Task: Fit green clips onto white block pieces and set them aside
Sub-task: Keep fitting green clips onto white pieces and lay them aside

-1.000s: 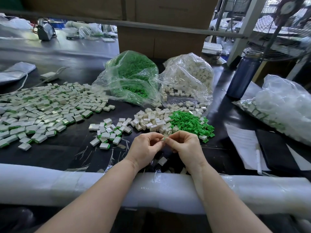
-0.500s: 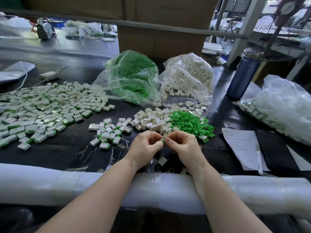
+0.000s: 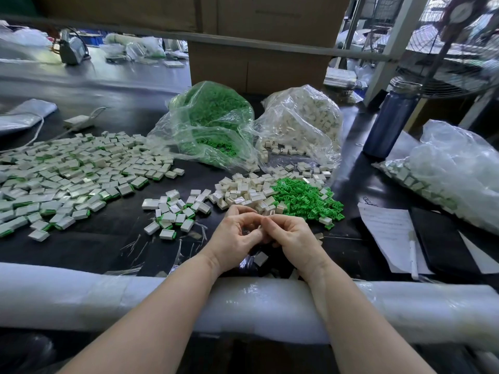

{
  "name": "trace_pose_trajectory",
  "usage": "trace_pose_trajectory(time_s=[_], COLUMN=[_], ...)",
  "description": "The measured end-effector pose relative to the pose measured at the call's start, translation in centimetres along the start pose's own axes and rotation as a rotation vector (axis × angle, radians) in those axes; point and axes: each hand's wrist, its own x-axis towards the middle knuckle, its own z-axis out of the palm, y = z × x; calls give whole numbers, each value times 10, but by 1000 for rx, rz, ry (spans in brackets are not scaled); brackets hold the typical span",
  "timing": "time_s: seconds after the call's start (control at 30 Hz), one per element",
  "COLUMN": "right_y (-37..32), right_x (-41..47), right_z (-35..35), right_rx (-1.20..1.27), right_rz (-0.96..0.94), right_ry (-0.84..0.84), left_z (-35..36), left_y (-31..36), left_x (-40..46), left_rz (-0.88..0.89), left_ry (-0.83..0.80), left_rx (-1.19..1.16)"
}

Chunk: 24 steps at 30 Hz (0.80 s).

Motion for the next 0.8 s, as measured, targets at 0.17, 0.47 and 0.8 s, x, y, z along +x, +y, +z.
trace_pose_trajectory(time_s=[0.17,0.47,0.8], right_y=[-1,0,0], right_x=[-1,-2,-3], right_z=[-1,-2,-3], right_rx=[83,137,125], right_rz=[7,55,66], right_ry=[-8,23,38], left_z=[0,2,2], left_y=[-1,-1,-2], left_x=[0,0,-1], left_rz=[16,53,48], left_ry=[-22,-56,-87], left_rx=[50,100,140])
